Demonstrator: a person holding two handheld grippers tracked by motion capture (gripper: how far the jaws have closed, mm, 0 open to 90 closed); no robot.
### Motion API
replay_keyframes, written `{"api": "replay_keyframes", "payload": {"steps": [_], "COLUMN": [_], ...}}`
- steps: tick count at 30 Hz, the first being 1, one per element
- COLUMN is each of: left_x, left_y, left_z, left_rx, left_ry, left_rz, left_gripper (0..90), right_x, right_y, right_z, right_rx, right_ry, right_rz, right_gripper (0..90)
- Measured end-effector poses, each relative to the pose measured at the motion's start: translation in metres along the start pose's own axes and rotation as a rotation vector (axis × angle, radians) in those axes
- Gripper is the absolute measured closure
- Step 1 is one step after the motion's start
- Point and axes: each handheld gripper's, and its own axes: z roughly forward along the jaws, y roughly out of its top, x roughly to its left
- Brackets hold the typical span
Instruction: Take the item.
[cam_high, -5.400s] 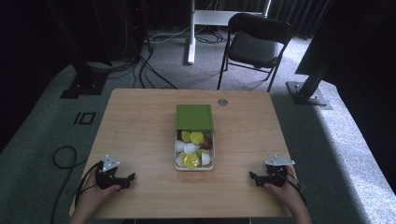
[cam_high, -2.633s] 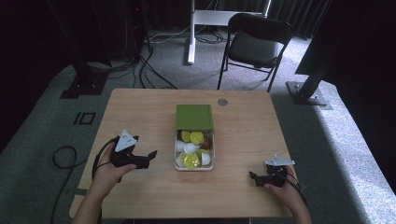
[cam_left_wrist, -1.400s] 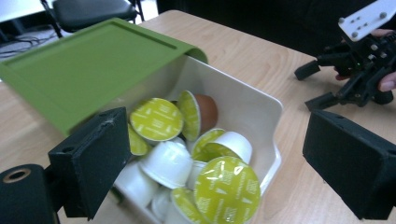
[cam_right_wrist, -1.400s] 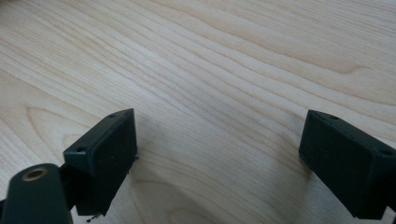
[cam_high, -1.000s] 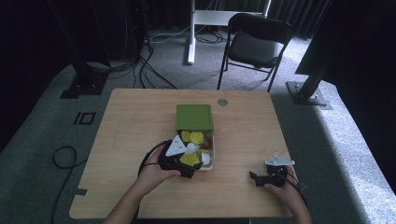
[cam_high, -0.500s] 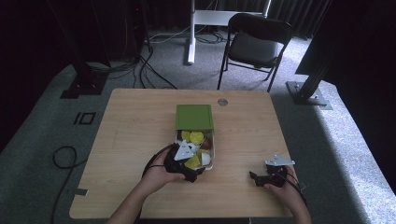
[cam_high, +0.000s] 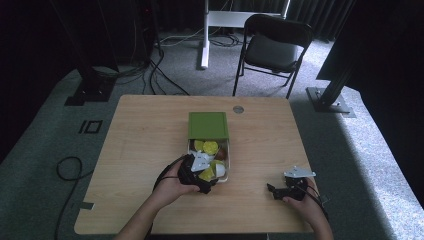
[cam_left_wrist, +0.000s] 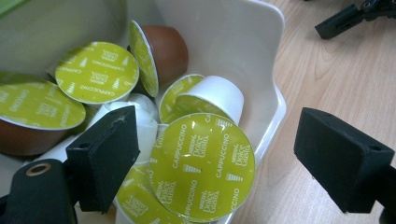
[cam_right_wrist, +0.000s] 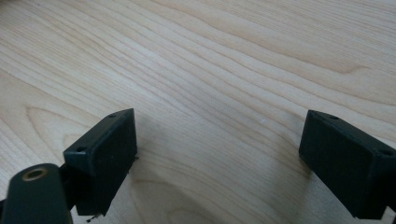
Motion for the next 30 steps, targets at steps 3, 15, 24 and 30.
{"api": "replay_keyframes", "payload": {"steps": [3, 15, 24, 30], "left_x": [-0.0005, -0.0029, 0.0007, 0.0047], "left_y": [-0.0002, 0.001, 0.0036, 0.0036], "left_z": [0.0017, 0.0026, 0.0008, -0.0003], "left_rx": [0.026, 0.159, 0.185, 0.166], "left_ry": [0.017, 0.088, 0.048, 0.039], "left_rz": [0.022, 0.111, 0.051, 0.025], "left_gripper": [15.1, 27.8, 36.2, 38.9], "right_x": [0.0, 0.0, 0.0, 0.0], "right_y": [0.0, 0.0, 0.0, 0.0], "right_z": [0.0, 0.0, 0.0, 0.0], "right_rx": [0.0, 0.0, 0.0, 0.0], "right_ry": [0.0, 0.0, 0.0, 0.0], "right_rz": [0.0, 0.0, 0.0, 0.0], "right_gripper": [11.1, 11.1, 11.1, 11.1]}}
